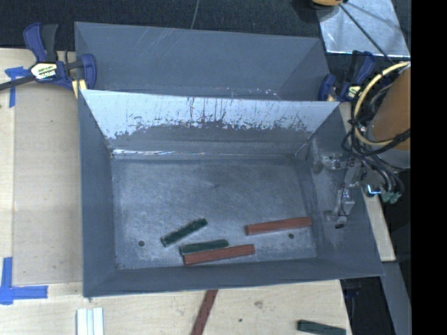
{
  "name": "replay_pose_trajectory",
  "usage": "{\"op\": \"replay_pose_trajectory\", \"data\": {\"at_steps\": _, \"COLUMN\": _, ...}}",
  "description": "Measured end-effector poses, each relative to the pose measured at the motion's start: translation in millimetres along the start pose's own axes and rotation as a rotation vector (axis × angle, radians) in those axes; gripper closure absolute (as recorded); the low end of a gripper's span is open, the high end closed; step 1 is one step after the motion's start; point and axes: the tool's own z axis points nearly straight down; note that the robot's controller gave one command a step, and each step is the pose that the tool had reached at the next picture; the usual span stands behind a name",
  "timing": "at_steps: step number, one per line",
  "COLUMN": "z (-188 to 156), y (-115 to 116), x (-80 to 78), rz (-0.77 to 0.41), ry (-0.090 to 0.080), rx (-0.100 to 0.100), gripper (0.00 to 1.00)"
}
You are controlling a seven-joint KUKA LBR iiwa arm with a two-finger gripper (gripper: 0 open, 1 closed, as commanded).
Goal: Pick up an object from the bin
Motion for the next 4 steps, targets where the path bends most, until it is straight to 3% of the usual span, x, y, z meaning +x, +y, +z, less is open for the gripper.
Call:
{"op": "replay_pose_trajectory", "data": {"at_steps": 1, "z": -4.7, "y": 0.8, "x": -2.0, "rz": -0.004, "ry": -0.008, "rx": 0.002, "gripper": 0.0}}
{"op": "replay_pose_trajectory", "data": {"at_steps": 2, "z": 73.0, "y": 54.0, "x": 27.4, "rz": -0.068, "ry": -0.011, "rx": 0.002, "gripper": 0.0}}
{"op": "replay_pose_trajectory", "data": {"at_steps": 3, "z": 74.6, "y": 66.4, "x": 28.3, "rz": -0.013, "ry": -0.001, "rx": -0.001, "gripper": 0.0}}
{"op": "replay_pose_trajectory", "data": {"at_steps": 4, "z": 66.5, "y": 72.3, "x": 38.6, "rz": 0.007, "ry": -0.008, "rx": 0.001, "gripper": 0.0}}
